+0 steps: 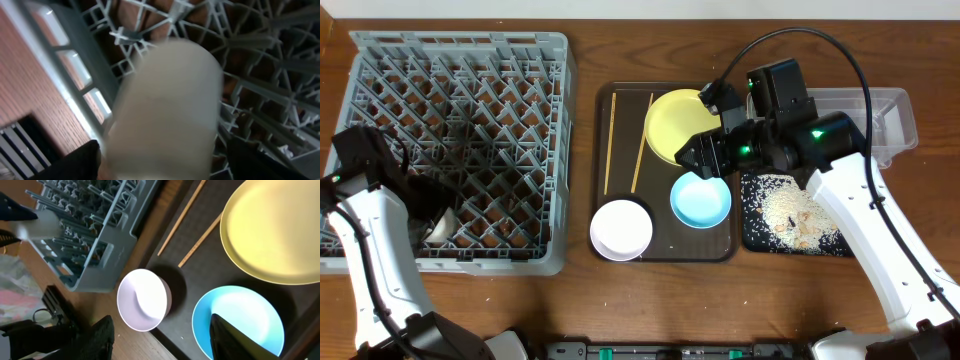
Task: Sort waste into correct bins and load items into the dishwasher
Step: 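Place the white cup upside down in the dish rack with left gripper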
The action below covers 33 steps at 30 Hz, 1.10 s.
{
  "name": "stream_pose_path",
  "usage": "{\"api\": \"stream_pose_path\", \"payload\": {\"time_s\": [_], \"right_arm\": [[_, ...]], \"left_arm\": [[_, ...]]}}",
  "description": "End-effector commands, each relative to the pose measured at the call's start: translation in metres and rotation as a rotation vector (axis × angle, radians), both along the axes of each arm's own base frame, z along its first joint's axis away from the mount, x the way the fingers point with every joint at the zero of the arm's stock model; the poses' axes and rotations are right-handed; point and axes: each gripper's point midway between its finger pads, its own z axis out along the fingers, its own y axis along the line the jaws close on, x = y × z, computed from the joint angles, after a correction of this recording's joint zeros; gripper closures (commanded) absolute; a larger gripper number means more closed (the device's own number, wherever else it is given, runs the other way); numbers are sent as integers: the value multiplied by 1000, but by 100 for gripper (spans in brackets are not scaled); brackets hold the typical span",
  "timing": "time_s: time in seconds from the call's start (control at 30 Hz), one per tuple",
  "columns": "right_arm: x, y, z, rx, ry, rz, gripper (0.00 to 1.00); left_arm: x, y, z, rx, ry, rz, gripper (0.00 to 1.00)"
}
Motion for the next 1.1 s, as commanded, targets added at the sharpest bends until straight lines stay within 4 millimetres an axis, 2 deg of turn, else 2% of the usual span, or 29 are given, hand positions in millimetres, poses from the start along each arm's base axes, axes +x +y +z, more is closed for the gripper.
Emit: {"api": "stream_pose_path", "payload": {"time_s": [0.0, 0.13, 0.2, 0.33, 0.4, 0.57, 0.6, 0.73, 0.8, 0.87, 1.07], "right_arm": [[-3, 2, 3, -9, -20, 11, 41], [-2, -1, 2, -25, -23, 0, 41], [-2, 0, 2, -25, -23, 1, 41], [-1, 0, 3, -22, -29, 0, 41], [-1, 0, 2, -23, -27, 1, 40], [-2, 0, 2, -24, -20, -2, 40], [-2, 0, 2, -24, -21, -2, 40], [-2, 0, 2, -23, -22, -2, 39], [-2, 0, 2, -23, -22, -2, 39], [-2, 0, 2, -23, -21, -2, 39], [-3, -1, 1, -27, -14, -2, 39]], "left_arm": [[-6, 7, 2, -7, -6, 57, 17], [-11, 12, 1, -29, -11, 90, 12], [-2, 3, 3, -97, -69, 58, 11], [12, -5, 19, -128, -144, -38, 11], [13, -5, 29, -103, -166, -66, 11], [13, -7, 40, -78, -200, -84, 12], [14, -11, 43, -72, -209, -120, 15], [16, -27, 51, -42, -206, -211, 52], [14, -32, 49, -34, -176, -226, 64], [7, -32, 42, -23, -124, -189, 68], [-1, -22, 23, 2, -61, -111, 68]]}}
